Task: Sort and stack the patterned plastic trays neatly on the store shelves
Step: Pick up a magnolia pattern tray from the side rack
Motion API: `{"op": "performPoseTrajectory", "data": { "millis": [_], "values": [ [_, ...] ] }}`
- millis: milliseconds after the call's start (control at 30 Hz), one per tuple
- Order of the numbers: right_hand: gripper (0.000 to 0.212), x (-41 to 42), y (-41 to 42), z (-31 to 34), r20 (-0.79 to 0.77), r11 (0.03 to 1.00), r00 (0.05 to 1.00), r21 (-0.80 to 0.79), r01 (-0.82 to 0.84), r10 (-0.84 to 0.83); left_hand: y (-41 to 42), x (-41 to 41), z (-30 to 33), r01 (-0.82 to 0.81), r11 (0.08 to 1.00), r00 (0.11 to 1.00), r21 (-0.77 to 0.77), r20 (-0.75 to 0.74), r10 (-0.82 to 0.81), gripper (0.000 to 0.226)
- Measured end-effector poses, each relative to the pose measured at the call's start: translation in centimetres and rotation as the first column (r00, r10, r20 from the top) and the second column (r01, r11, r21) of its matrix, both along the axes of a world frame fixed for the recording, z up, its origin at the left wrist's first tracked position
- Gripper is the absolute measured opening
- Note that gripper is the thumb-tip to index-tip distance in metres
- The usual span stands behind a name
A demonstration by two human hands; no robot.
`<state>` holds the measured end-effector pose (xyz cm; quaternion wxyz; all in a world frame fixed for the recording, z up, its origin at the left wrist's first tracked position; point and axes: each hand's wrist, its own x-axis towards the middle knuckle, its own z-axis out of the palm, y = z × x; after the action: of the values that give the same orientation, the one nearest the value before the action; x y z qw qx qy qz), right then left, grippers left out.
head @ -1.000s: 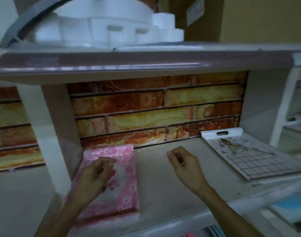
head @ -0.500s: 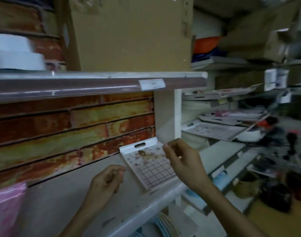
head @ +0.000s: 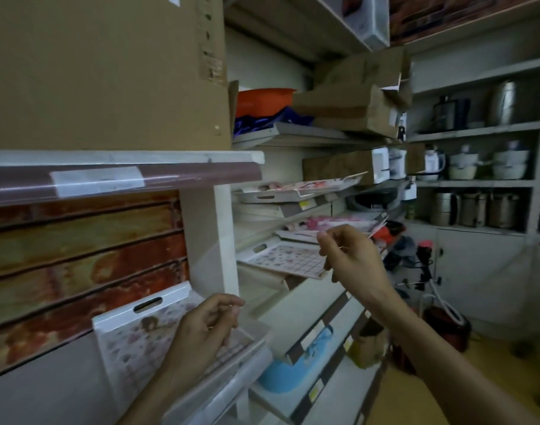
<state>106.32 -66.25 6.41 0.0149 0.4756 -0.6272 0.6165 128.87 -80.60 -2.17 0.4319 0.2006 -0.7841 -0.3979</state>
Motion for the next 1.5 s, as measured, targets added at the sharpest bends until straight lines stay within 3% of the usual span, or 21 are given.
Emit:
{"op": "performPoseTrajectory", "data": {
  "millis": [200, 467, 700, 767, 900, 1000, 1200, 1300, 1367, 1500],
  "values": [
    [0.026, -8.7, -5.1, 2.7, 0.3, 1.0, 0.954, -0.009, -0.001, 0.003, -4.0, -7.3, 1.9, 0.059, 0.998, 0.997, -0.024, -0.045, -0.06, 0.02],
    [0.019, -15.5, -13.4, 5.5, 0.651, 0.986, 0.74, -0.107, -0.131, 0.169, -9.9, -15.7, 6.8, 0.095, 0.985, 0.992, -0.147, -0.071, -0.106, 0.022],
    [0.027, -19.6, -20.0, 6.8, 0.784, 0.952, 0.541, -0.266, -0.151, 0.305, -13.2, -20.1, 8.7, 0.129, 0.974, 0.986, -0.186, -0.076, -0.145, 0.021],
    [0.035, -20.8, -21.3, 7.1, 0.796, 0.952, 0.525, -0.281, -0.121, 0.301, -13.8, -20.8, 8.7, 0.127, 0.975, 0.987, -0.183, -0.077, -0.143, 0.021],
    [0.021, -22.5, -23.1, 7.0, 0.817, 0.958, 0.516, -0.285, -0.027, 0.258, -14.3, -22.2, 8.6, 0.12, 0.978, 0.987, -0.169, -0.087, -0.136, 0.019],
    [0.026, -23.8, -23.5, 7.2, 0.814, 0.951, 0.528, -0.306, 0.038, 0.241, -14.2, -23.0, 8.6, 0.12, 0.98, 0.986, -0.161, -0.092, -0.136, 0.019],
    [0.022, -27.8, -20.0, 7.2, 0.752, 0.94, 0.629, -0.327, 0.095, 0.198, -13.1, -25.4, 9.0, 0.161, 0.986, 0.973, -0.032, -0.161, -0.164, 0.018],
    [0.017, -29.8, -16.7, 6.9, 0.744, 0.914, 0.622, -0.391, 0.11, 0.243, -11.9, -27.2, 9.5, 0.226, 0.969, 0.948, 0.102, -0.251, -0.195, 0.016],
    [0.017, -31.2, -14.3, 6.5, 0.754, 0.899, 0.605, -0.416, 0.139, 0.255, -10.9, -28.5, 9.9, 0.306, 0.926, 0.92, 0.219, -0.318, -0.229, 0.018],
    [0.018, -33.7, -9.2, 5.8, 0.774, 0.875, 0.579, -0.44, 0.201, 0.256, -8.5, -31.3, 10.8, 0.428, 0.792, 0.874, 0.435, -0.423, -0.24, 0.041]
  ]
}}
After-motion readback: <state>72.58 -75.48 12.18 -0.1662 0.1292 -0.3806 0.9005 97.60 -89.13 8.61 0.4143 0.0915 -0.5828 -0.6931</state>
